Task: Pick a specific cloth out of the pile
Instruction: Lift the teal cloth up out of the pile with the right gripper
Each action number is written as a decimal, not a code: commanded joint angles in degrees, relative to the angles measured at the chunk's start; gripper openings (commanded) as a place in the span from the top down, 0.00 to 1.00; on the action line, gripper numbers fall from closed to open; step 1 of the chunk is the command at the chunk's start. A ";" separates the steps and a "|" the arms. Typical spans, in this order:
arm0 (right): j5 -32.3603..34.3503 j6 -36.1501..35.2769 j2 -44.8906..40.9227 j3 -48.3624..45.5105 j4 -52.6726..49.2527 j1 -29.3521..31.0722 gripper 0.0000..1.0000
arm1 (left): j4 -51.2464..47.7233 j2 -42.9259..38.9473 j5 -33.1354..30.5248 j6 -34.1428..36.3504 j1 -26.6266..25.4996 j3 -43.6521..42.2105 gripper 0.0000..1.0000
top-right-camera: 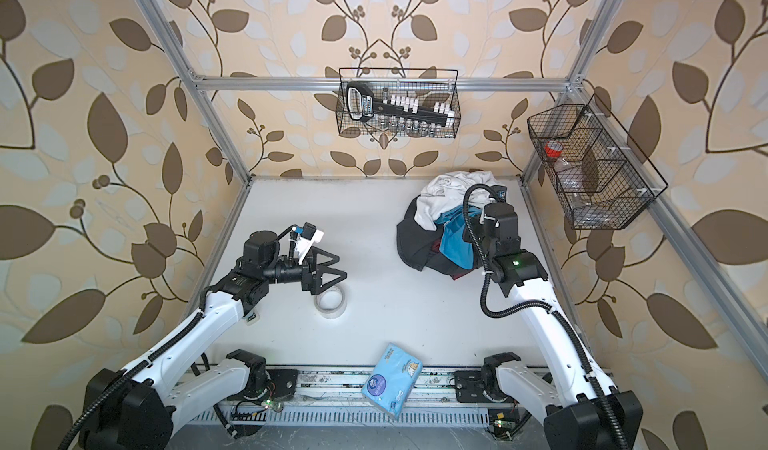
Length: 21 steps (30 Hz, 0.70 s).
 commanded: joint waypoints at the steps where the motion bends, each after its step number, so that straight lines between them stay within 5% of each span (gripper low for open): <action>1: 2.77 -1.74 -1.16 5.00 0.64 0.43 1.00 | 0.82 -1.20 -0.02 1.27 -0.51 0.40 0.01; 21: 10.23 -8.28 0.81 19.51 -2.33 0.32 1.00 | 0.50 -1.93 -0.37 1.56 -0.95 0.10 0.01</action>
